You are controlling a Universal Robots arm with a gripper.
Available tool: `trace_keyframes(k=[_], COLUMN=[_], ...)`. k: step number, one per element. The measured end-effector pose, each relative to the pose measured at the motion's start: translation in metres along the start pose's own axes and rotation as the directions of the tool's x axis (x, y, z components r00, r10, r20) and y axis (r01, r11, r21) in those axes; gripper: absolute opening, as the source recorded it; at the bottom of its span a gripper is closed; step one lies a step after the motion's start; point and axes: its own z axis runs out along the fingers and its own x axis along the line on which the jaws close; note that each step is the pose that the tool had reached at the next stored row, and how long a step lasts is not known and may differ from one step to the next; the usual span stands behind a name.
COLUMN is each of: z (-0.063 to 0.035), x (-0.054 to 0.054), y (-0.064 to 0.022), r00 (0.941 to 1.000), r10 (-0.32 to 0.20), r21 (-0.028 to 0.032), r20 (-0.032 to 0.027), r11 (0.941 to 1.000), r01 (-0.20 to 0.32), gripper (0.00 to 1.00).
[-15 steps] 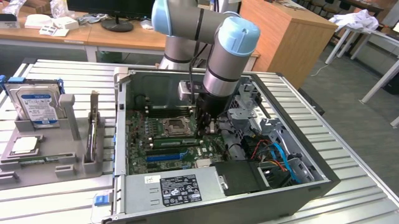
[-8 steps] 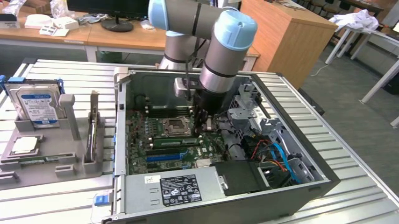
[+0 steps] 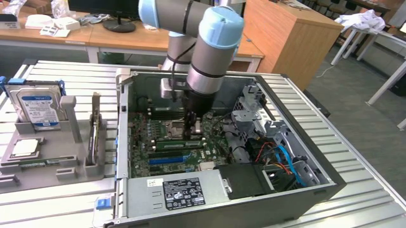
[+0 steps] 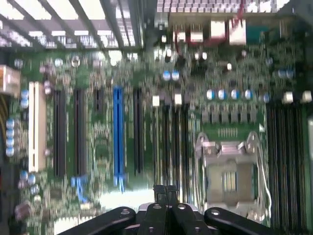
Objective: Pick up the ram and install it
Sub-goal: 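Press down the ram until it locks into place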
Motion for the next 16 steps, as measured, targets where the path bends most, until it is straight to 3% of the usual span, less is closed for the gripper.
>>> trace_keyframes(k=[13,16], z=[0.0031,0.0068], x=[0.002,0.002], y=[0.0584,0.0585], r00=[1.0,1.0], r10=[0.0,0.0], r21=[0.0002,0.0002], r20=[0.0001,-0.0047], r11=[1.0,1.0], r01=[0.0,0.0], gripper=[0.11,0.11])
